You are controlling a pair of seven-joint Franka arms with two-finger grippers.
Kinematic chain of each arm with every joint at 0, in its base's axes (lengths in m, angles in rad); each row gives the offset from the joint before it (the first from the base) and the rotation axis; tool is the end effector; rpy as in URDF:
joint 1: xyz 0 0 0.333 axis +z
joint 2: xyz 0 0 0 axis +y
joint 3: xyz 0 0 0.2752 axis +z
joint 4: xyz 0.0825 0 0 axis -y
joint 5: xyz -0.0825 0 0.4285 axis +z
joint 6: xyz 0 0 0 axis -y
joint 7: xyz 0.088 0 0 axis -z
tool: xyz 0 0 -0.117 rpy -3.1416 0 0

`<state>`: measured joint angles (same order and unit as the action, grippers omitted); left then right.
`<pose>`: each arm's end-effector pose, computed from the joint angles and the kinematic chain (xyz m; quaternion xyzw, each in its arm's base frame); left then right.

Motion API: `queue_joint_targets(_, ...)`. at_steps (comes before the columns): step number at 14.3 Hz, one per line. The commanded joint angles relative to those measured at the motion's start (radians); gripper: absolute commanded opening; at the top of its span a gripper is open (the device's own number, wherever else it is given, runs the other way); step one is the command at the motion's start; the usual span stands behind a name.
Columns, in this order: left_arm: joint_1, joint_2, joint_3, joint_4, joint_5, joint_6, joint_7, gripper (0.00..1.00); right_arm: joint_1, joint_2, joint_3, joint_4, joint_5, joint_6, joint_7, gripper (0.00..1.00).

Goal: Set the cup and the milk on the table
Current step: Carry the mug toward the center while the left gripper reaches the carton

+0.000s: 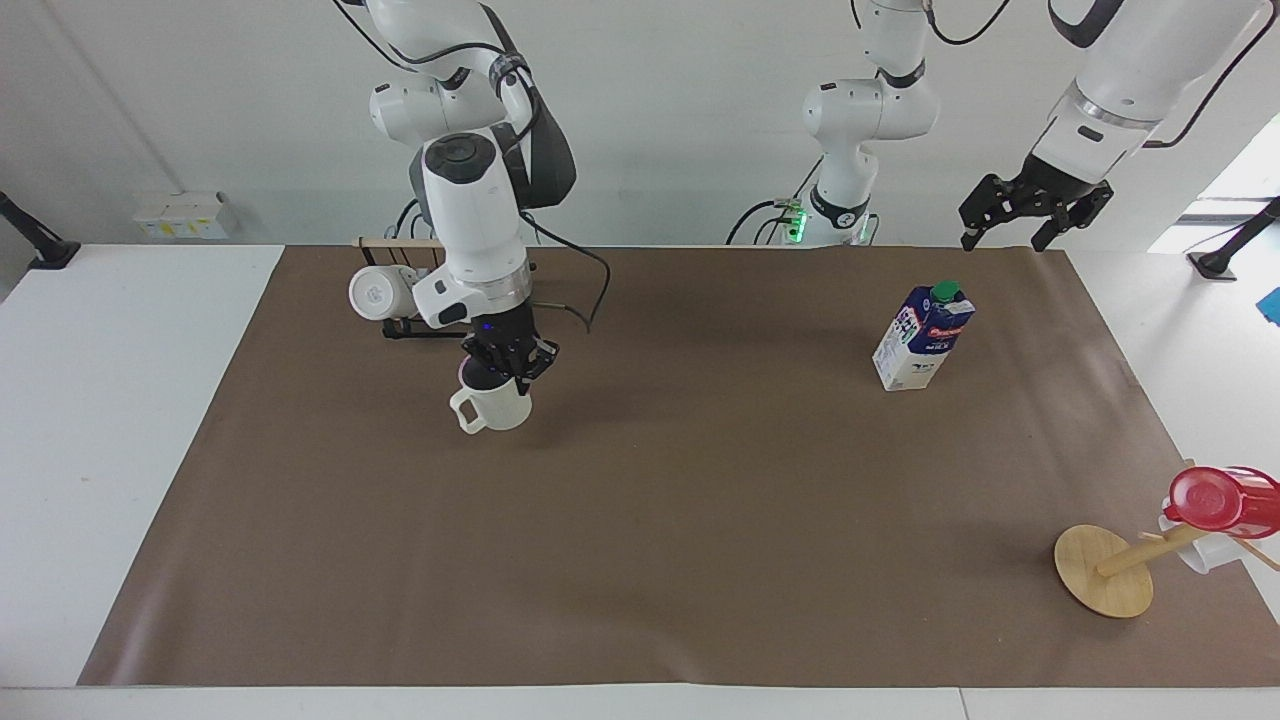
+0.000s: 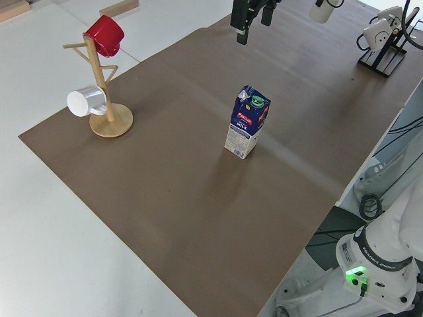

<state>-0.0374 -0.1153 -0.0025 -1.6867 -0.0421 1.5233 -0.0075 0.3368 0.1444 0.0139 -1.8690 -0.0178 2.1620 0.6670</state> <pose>0.5605 -0.0275 0.5771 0.9994 -0.0167 -0.0245 0.0203 0.6091 0.2217 0.3818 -0.9854 0.1529 -0.0681 0.0303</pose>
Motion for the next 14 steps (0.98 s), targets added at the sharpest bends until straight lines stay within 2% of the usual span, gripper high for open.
queue_joint_targets(1,-0.013,-0.038,0.009,-0.088,0.008,0.067,0.006,1.00,0.057,0.055,0.000,0.076,-0.001,-0.027,0.116,0.00)
queue_joint_targets(5,-0.012,-0.058,0.009,-0.145,0.008,0.103,0.006,1.00,0.143,0.095,0.000,0.088,-0.001,-0.021,0.232,0.00)
queue_joint_targets(11,-0.013,-0.216,0.009,-0.399,0.013,0.265,0.014,1.00,0.244,0.182,-0.002,0.128,-0.013,0.005,0.390,0.00)
queue_joint_targets(14,-0.013,-0.253,0.009,-0.494,0.018,0.356,0.021,1.00,0.277,0.195,0.000,0.139,-0.028,0.024,0.421,0.00)
